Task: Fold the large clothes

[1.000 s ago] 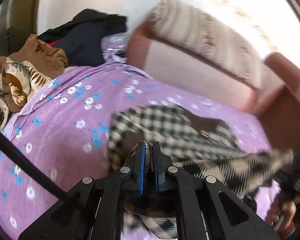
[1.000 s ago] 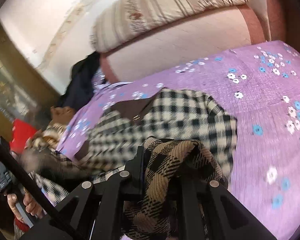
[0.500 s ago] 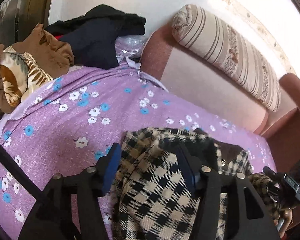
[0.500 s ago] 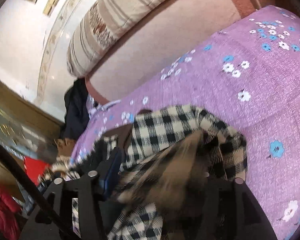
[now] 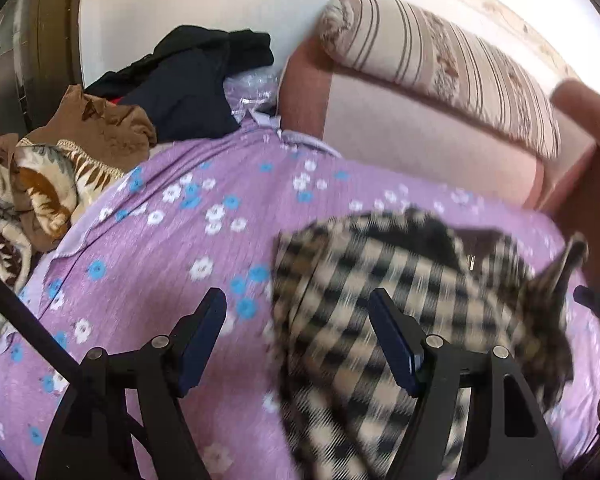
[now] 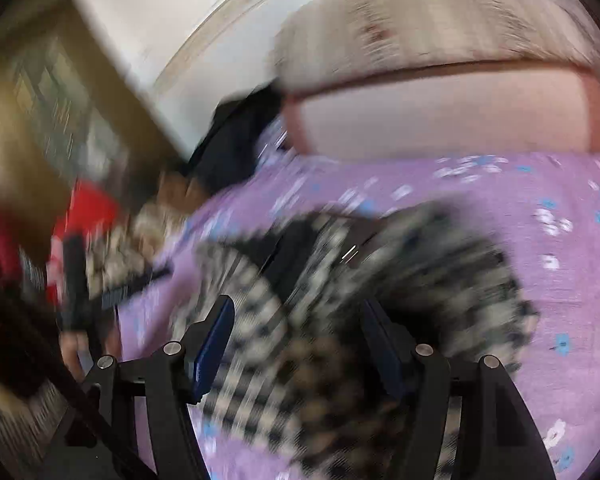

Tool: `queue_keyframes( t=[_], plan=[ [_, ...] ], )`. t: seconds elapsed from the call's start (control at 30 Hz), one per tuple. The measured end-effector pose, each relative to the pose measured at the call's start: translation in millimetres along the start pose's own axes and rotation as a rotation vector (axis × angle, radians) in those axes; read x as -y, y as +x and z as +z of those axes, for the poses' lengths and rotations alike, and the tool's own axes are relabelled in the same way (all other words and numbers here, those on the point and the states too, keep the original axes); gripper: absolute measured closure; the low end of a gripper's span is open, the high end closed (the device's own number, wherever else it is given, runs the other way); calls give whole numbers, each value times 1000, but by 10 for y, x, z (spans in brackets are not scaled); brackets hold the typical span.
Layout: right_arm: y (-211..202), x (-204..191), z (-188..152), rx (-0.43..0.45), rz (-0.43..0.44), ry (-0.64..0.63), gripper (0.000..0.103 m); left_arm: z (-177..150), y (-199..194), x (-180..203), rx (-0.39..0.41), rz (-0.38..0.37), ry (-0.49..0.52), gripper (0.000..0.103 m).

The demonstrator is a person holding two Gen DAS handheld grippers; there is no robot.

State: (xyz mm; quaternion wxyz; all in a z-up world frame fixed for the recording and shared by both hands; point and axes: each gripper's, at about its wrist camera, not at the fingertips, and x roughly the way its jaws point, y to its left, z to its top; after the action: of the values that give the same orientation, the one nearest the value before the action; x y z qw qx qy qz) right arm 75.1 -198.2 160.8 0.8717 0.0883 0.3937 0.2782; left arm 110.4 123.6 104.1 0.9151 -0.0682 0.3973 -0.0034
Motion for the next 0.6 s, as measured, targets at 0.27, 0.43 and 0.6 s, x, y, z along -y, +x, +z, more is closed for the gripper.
queue_keyframes(
  t=[0.27,0.43,0.6],
  plan=[
    [463,-524,-224,-101,-126,-178,36,-486,27,-355,-143,-115,-72,31],
    [997,-356,-191,-288,-158,-150,100,-527,-34,-276,-149,-148,-7,31],
    [910,-479,269,-217,-185,-156,100,-456,-76,-247,-137,-216,-30,31]
  ],
)
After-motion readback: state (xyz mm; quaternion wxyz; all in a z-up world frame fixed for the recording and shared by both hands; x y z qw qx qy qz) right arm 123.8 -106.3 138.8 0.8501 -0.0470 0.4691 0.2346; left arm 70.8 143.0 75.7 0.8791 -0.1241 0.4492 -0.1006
